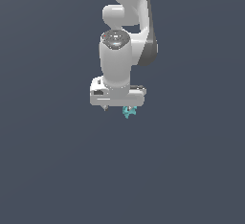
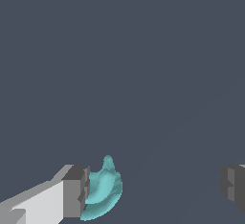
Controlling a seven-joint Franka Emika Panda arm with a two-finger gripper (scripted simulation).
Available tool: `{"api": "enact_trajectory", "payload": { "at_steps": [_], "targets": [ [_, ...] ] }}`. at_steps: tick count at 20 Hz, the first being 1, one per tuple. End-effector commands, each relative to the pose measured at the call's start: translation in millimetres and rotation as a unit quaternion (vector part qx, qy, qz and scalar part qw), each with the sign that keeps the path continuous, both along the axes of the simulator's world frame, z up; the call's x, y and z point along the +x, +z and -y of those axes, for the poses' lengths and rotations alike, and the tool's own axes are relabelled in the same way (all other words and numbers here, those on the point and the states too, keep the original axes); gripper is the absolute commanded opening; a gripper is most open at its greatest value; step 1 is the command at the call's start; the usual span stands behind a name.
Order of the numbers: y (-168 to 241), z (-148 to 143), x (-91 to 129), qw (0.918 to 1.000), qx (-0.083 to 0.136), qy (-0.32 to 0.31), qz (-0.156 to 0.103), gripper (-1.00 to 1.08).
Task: Pick up the object and move it to a goal position.
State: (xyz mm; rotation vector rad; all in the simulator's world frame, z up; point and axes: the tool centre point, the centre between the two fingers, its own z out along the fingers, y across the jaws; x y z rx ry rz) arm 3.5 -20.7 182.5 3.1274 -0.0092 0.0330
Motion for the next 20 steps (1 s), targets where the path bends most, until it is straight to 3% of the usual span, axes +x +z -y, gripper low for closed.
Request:
{"api": "enact_trajectory", "payload": {
  "at_steps": [1, 20],
  "targets": [
    [0.0, 0.0, 0.0, 1.0, 0.0, 0.0, 0.0, 1.0],
    [-10.4, 2.7, -7.0, 0.9998, -0.001, -0.017, -0.011, 1.0]
  ]
}}
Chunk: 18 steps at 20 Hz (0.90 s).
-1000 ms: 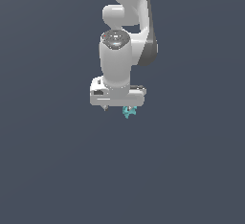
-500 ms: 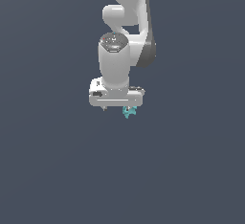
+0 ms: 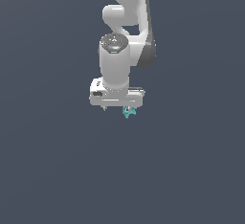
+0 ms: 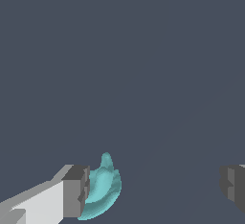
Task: Pick up the object and move it to a goal position.
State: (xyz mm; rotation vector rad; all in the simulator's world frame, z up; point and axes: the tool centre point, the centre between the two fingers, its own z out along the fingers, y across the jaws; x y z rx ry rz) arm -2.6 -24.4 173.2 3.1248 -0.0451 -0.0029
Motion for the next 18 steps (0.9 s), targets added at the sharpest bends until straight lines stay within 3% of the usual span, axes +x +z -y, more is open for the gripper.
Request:
{"api": "enact_trajectory", "payload": {
  "at_steps": [1, 10, 18],
  "targets": [
    [-2.0, -1.8, -1.6, 0.9999, 0.0, -0.01, 0.0, 1.0],
    [-14.6, -13.2, -12.6, 0.9965, 0.003, -0.084, 0.001, 1.0],
    [-30.4, -26.9, -28.3, 0.9835, 0.005, -0.181, 0.002, 1.0]
  ]
}}
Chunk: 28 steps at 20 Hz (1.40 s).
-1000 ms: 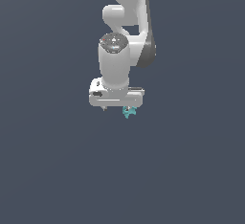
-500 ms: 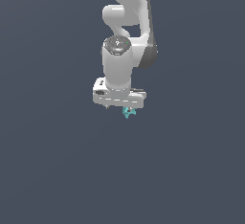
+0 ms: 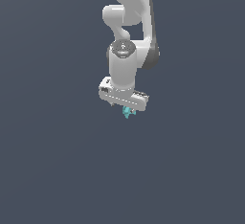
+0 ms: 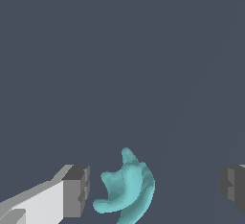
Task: Pick up the object and move it to a goal position.
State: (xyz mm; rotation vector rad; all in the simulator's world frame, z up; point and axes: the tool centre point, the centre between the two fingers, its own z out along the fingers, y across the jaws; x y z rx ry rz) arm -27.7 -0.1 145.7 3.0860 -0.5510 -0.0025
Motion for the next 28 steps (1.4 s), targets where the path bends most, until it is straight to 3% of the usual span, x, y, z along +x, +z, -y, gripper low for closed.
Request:
{"api": "enact_trajectory", "payload": {
  "at_steps": [1, 12, 28],
  "targets": [
    [-5.0, -4.1, -5.2, 0.9995, 0.001, -0.032, 0.0, 1.0],
    [-25.4, -20.2, -29.2, 0.9856, 0.002, -0.169, 0.001, 1.0],
    [-47.4, -35.1, -60.4, 0.9439, 0.003, -0.33, 0.002, 1.0]
  ]
}}
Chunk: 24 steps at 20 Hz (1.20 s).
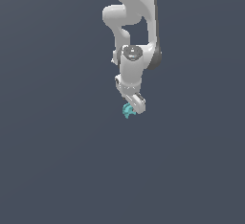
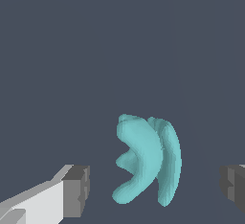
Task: Pick up the object and move it to a goal position.
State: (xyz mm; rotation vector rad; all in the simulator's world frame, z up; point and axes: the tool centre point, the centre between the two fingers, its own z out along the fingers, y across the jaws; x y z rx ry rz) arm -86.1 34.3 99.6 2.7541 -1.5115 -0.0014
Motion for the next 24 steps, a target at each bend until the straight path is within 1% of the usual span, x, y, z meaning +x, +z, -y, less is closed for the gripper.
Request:
{"api": "enact_trajectory", "payload": {
  "at_steps": [1, 7, 13, 24],
  "targets": [
    [-2.0, -1.1, -3.1, 0.9999, 0.0, -0.017, 0.0, 1.0],
    [-4.3, -2.6, -6.9, 0.9993, 0.0, -0.037, 0.0, 1.0],
    [-7.0, -2.7, -7.0, 0.9994, 0.0, -0.036, 0.0, 1.0],
    [-48.2, -2.4, -8.1, 0.9993, 0.0, -0.038, 0.0, 1.0]
  ]
}}
